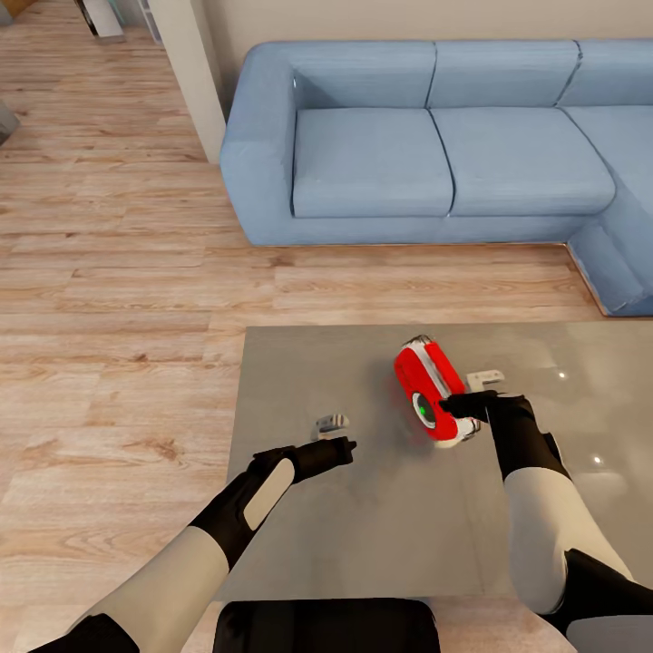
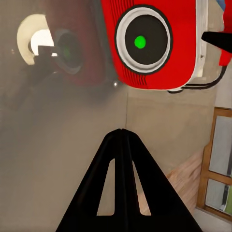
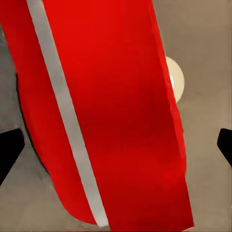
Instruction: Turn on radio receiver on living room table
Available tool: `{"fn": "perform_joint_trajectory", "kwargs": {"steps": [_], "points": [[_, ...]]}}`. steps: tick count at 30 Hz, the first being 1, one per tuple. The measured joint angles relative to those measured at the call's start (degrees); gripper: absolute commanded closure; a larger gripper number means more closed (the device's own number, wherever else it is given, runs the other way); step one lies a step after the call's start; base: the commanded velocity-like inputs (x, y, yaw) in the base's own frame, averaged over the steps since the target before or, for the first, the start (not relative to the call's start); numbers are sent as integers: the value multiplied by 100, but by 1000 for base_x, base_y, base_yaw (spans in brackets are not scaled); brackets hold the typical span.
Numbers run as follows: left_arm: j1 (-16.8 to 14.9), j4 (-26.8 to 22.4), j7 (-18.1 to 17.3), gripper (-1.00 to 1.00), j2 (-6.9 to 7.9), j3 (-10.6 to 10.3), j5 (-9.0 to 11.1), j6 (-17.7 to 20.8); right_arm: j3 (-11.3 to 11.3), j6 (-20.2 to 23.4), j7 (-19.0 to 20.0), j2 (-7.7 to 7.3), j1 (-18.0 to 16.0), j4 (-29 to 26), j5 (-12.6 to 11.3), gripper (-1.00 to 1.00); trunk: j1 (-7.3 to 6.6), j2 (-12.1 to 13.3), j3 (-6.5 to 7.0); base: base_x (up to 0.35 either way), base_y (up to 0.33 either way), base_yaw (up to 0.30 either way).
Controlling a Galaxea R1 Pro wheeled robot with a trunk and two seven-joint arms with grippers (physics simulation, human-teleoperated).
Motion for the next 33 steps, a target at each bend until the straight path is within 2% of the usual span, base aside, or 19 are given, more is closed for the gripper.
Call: {"fn": "perform_joint_trajectory", "kwargs": {"steps": [27,33], "points": [[0,0,0,100,0,0,3,0,6,26,70,6,0,-92,25,-100,0,0,0,0,0,0],[0,0,0,100,0,0,3,0,46,31,70,6,0,-262,32,-100,0,0,0,0,0,0]]}}
